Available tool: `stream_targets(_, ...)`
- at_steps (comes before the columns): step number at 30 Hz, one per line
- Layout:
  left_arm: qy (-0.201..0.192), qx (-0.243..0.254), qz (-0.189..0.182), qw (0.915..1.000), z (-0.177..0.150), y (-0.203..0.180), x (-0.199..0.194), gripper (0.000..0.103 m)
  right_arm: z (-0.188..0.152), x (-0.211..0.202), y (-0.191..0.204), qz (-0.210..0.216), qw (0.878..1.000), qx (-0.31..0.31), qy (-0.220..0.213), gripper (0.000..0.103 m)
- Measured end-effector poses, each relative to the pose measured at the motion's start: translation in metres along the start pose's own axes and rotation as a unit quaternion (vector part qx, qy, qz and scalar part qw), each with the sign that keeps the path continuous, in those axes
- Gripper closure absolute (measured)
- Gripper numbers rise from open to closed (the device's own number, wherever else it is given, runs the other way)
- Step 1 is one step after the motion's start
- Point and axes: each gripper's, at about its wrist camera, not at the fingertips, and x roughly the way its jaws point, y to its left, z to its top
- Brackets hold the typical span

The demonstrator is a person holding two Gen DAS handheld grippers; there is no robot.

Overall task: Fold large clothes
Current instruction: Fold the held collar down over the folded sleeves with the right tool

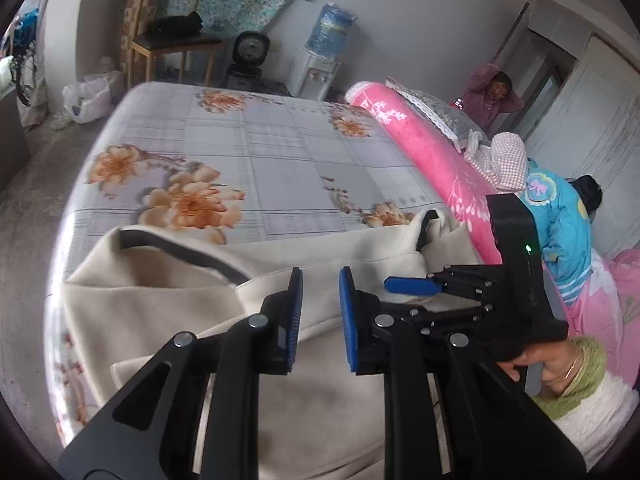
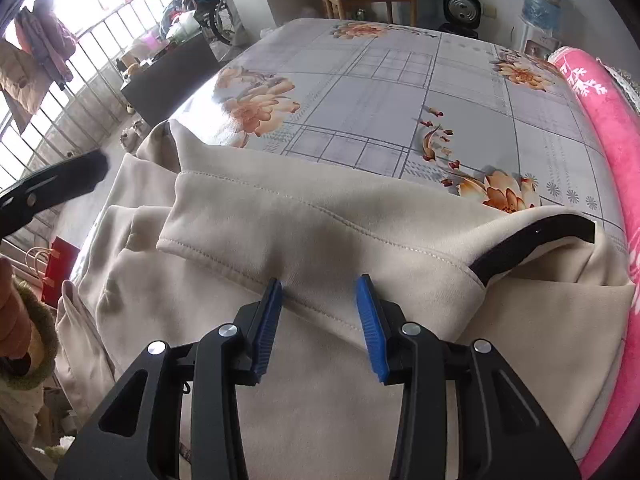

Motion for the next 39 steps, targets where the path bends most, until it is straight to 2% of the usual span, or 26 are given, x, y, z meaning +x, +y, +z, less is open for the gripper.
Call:
stream_targets(2,0.039,-0.020,-0.006,0.9990,0.005,0.007,0.035,0.080,-0.004,-0.017,-0.009,0.009,1.000,0.019,-0.013,0.063)
stream_targets(5,0.078,-0.036,0.006,0.9963,-0.005,0.018,0.069,0.080,-0.011,-0.050,-0.042,0.025,0.994,0.091,-0.054,0.047)
stream_targets(6,0.080,-0.042,0.000,0.9960,-0.011,0.021,0.071,0.080,-0.013,-0.055,-0.053,0.035,0.991,0.116,-0.059,0.047)
stream_targets(8,0.074,-0.048,-0.007,0.9961,-0.020,0.023,0.069,0.080,-0.014,-0.054,-0.077,0.065,0.983,0.162,-0.054,0.047)
stream_targets(11,0.070,-0.056,-0.012,0.9959,-0.027,0.027,0.068,0.080,-0.011,-0.027,-0.091,0.074,0.978,0.195,-0.016,0.048)
stream_targets(12,0.069,-0.057,-0.011,0.9960,-0.030,0.026,0.068,0.080,-0.008,-0.019,-0.090,0.074,0.978,0.198,-0.006,0.062)
stream_targets(13,0.067,-0.058,-0.011,0.9961,-0.032,0.026,0.068,0.080,-0.004,-0.015,-0.087,0.062,0.979,0.194,-0.003,0.074)
stream_targets(16,0.062,-0.052,-0.009,0.9967,-0.036,0.025,0.065,0.081,0.008,-0.021,-0.079,0.043,0.983,0.175,-0.022,0.086)
stream_targets(18,0.061,-0.049,-0.013,0.9968,-0.037,0.022,0.065,0.081,0.016,-0.025,-0.074,0.016,0.988,0.152,-0.029,0.087)
stream_targets(21,0.057,-0.040,-0.007,0.9976,-0.038,0.017,0.067,0.081,0.013,-0.008,-0.077,-0.021,0.990,0.139,0.010,0.085)
stream_targets(24,0.053,-0.036,-0.006,0.9979,-0.040,0.017,0.066,0.081,0.006,-0.014,-0.077,-0.049,0.989,0.138,0.011,0.081)
stream_targets(27,0.053,-0.040,-0.012,0.9977,-0.039,0.020,0.066,0.081,0.008,-0.046,-0.063,-0.110,0.987,0.111,-0.032,0.076)
stream_targets(28,0.053,-0.042,-0.014,0.9976,-0.039,0.021,0.066,0.081,0.011,-0.054,-0.055,-0.116,0.987,0.098,-0.047,0.075)
stream_targets(30,0.051,-0.042,-0.016,0.9977,-0.040,0.022,0.066,0.081,0.021,-0.063,-0.035,-0.085,0.991,0.067,-0.078,0.072)
stream_targets(31,0.050,-0.043,-0.017,0.9977,-0.040,0.022,0.065,0.081,0.026,-0.061,-0.025,-0.075,0.992,0.054,-0.084,0.066)
stream_targets(32,0.048,-0.044,-0.018,0.9977,-0.041,0.022,0.065,0.081,0.030,-0.053,-0.014,-0.068,0.993,0.034,-0.086,0.063)
stream_targets(35,0.048,-0.051,-0.017,0.9974,-0.040,0.024,0.062,0.081,0.036,-0.015,0.007,-0.049,0.997,0.002,-0.062,0.060)
stream_targets(37,0.039,-0.052,-0.011,0.9978,-0.037,0.025,0.054,0.081,0.029,0.019,0.009,-0.045,0.999,0.009,-0.019,0.060)
stream_targets(39,0.020,-0.048,-0.010,0.9986,-0.030,0.026,0.043,0.080,0.013,0.017,0.012,-0.049,0.997,0.017,-0.049,0.059)
